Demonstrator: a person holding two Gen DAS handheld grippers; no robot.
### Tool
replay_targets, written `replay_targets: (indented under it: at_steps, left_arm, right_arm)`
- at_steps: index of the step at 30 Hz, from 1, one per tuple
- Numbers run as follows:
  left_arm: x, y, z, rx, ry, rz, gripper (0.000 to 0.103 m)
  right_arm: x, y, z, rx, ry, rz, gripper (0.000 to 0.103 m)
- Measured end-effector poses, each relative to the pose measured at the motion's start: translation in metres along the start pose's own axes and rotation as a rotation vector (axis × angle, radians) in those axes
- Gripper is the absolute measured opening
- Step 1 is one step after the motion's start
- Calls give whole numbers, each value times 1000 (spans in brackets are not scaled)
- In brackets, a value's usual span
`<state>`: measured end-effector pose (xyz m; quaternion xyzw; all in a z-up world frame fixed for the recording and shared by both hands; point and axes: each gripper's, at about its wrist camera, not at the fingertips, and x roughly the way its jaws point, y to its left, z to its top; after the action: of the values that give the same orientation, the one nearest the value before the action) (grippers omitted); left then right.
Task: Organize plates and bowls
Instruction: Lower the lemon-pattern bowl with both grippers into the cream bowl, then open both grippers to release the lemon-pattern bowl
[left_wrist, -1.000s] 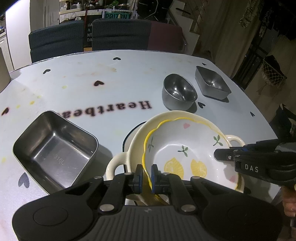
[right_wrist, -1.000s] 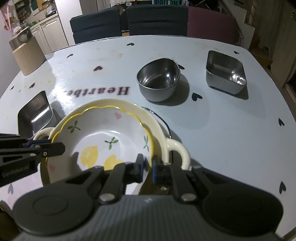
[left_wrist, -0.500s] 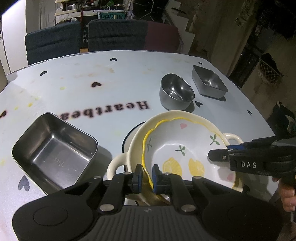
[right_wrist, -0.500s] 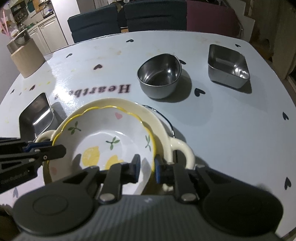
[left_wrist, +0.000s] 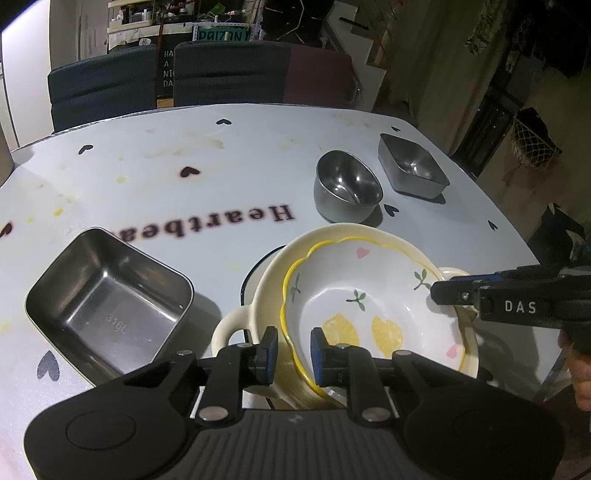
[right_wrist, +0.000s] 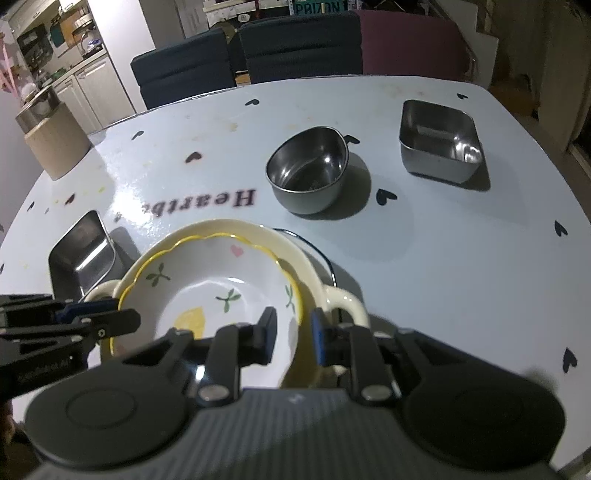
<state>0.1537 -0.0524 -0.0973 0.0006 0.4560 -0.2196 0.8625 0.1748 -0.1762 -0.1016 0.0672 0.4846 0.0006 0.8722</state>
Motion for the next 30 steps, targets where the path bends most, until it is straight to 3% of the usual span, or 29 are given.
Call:
replay_targets:
  at_steps: [7,9,11,13,14,15,16,18,19,21,23,30]
  left_arm:
    - [-6,0,1,-5,-16,-6,21]
    - [-9,-1,2,3,-23,-8,26]
    - [-15,-2,4,15,-46,-5,40]
    - [-22,-1,7,26,-75,-1,62]
    - [-27,-1,8,32,-94,6,77]
    - [-32,0,11,39,-115,17,84]
    - [-36,2,12,46,-134,29,94]
    - [-46,6,15,64,-175,62,102]
    - [-50,10,18,71,-189,81,103]
    - [-57,19,21,65,-213,110,103]
    - [-63,32,24,40,-233,126,103]
    - [-75,74,37,16,-210,161,103]
  right_arm:
    - [-10,-3,-1,0,-17,-12,28]
    - [-11,-3,-2,0,-16,-14,28]
    - [-14,-4,-3,5,-22,-9,28]
    - [-19,-4,-2,7,-41,-4,34]
    - [-23,-4,-2,6,-57,-6,46]
    - [-26,-3,-2,5,-72,-11,58]
    - [-29,-1,-1,3,-89,-15,62]
    - [-37,4,1,-7,-130,-16,76]
    - [-40,7,2,-12,-151,-13,78]
    - [-45,14,4,-17,-190,-13,95]
    - [-47,21,7,-17,-207,-6,103]
    - [-40,45,21,55,-229,116,103]
